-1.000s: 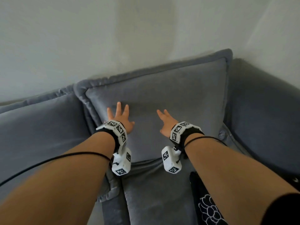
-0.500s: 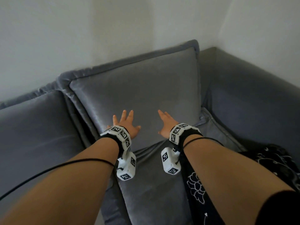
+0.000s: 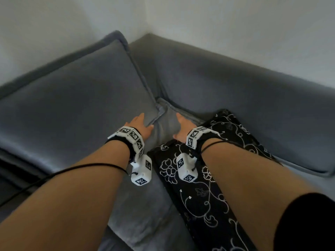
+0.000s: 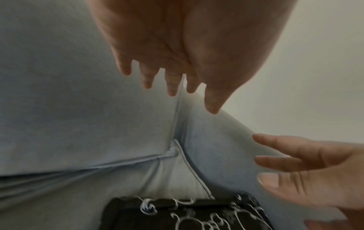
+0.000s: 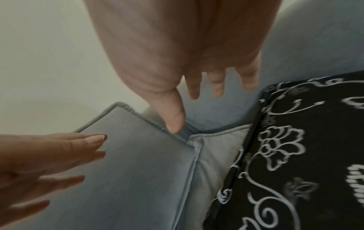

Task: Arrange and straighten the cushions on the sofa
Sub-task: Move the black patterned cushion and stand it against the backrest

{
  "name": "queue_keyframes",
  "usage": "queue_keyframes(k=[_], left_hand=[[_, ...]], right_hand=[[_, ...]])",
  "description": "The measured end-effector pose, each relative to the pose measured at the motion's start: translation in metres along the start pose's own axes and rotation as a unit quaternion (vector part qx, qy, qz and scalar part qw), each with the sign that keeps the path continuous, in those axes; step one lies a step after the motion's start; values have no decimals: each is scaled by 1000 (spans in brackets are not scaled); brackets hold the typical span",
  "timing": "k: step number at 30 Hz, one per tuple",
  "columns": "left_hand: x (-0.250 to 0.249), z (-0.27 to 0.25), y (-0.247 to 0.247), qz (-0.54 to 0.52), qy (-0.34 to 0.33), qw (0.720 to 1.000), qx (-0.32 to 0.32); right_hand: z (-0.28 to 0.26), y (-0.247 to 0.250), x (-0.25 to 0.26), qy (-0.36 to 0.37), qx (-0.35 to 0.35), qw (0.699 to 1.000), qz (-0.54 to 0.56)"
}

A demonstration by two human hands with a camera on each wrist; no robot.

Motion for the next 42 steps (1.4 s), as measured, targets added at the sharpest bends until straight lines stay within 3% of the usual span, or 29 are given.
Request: queue_keyframes(k=[6,20,25,31,42], left_hand=[[-100,-27,-69,45,-76,995,38],[-254,-95,-249,174,-188,955,148],[-279,-114,-308,226,-239,929,172],[-289,-132,-363,300,-244,902,189],[-287,-132,-407,363,-218,888,181]], right_hand=[[-82,34,-109,-130,-35,990,38],[-232,0,-318,-356,-78,919,151],[-281,-35,-368,-428,-113,876,190],[-317,-81,-405,-499,-172,821,216],[-331,-147,-438,-555,-219,736,321]])
Point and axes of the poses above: each hand's wrist, its own z-axis towards the middle knuckle, its own y-axis out of the back of the hand, x = y × z, the point moved 3 cm from there along z, towards the middle knuckle, and after that the axes turned 9 degrees about y, right-handed, at the moved point
